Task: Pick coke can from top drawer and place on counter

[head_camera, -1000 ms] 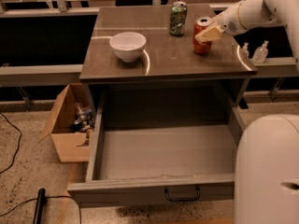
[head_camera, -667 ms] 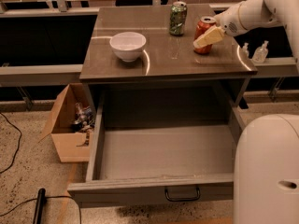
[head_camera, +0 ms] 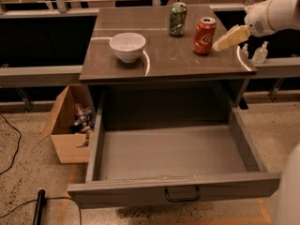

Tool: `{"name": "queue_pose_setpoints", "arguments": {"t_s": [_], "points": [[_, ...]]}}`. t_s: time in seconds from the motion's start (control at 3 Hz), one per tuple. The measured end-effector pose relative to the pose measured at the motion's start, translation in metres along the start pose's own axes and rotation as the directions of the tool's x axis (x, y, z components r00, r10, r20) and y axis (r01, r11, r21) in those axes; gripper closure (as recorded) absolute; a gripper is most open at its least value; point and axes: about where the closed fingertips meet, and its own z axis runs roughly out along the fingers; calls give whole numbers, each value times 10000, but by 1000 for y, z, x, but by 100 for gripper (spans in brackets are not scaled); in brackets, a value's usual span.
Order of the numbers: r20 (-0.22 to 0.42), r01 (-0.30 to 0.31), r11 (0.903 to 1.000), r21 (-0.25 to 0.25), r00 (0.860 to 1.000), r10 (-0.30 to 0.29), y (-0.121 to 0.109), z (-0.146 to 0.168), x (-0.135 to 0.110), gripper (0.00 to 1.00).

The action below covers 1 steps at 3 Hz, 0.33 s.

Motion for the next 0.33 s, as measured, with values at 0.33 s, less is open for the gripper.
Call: {"name": "queue_pose_setpoints", "arguments": {"t_s": [0.33], "points": [[-226,-247,9994,-231,9995,242,17,1,19,0]]}}
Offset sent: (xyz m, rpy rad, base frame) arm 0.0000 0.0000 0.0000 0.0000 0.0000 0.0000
